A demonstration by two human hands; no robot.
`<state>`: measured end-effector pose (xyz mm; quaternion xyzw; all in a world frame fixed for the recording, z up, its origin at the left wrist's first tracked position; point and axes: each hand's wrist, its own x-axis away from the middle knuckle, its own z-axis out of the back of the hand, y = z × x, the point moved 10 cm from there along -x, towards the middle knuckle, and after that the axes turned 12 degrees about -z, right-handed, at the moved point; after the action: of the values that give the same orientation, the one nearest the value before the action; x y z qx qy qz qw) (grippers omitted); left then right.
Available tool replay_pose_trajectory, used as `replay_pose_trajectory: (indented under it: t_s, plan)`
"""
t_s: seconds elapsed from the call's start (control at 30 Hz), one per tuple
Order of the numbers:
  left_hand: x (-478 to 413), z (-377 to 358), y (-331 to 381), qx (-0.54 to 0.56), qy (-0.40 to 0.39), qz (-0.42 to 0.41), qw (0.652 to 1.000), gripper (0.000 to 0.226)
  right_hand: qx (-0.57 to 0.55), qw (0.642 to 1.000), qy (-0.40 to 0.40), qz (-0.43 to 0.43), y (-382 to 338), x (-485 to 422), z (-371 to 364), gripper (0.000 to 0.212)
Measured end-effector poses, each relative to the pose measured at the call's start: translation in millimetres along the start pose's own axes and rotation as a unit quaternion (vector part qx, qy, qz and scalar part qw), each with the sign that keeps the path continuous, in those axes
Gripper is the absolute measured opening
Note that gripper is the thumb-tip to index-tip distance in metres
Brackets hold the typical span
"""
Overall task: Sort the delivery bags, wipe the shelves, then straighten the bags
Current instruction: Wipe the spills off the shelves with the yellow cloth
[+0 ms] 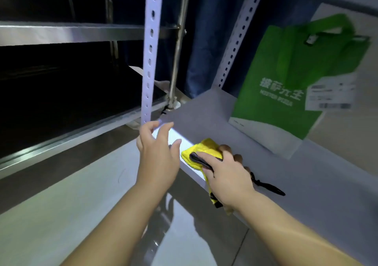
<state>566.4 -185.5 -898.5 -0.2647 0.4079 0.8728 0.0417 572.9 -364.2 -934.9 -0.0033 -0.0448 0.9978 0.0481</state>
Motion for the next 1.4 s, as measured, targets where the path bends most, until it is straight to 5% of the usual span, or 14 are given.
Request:
replay_pose_trajectory:
  t_s: [0.13, 0.43, 0.53, 0.7, 0.97, 1.07, 1.4]
  plan:
    - [26, -26, 16, 0.009, -0.055, -0.009, 0.998, 0.029, -0.006, 1.0, -0.011, -0.019, 65, 41, 4, 0.041]
    - [73, -91, 86, 0.057, -0.181, -0.069, 0.979, 0.026, 0.016, 0.953, -0.015, -0.303, 252, 110, 17, 0.038]
    - [86, -106, 104, 0.056, -0.211, -0.081, 0.973, 0.026, 0.071, 0.961, -0.006, -0.266, 226, 110, 13, 0.057]
    - [104, -117, 126, 0.06, -0.249, -0.094, 0.962, 0.027, 0.021, 0.989, -0.015, -0.149, 226, 137, 15, 0.043]
    - [132, -110, 164, 0.063, -0.261, -0.124, 0.955, 0.024, 0.022, 0.952, -0.004, -0.307, 332, 200, 32, 0.037]
    - [137, -105, 162, 0.038, -0.262, -0.107, 0.958, 0.025, 0.015, 0.95, 0.014, -0.312, 310, 192, 30, 0.037]
    - [128, -75, 132, -0.009, -0.241, -0.055, 0.969, 0.026, -0.039, 0.994, -0.03, -0.096, 159, 129, 7, 0.06]
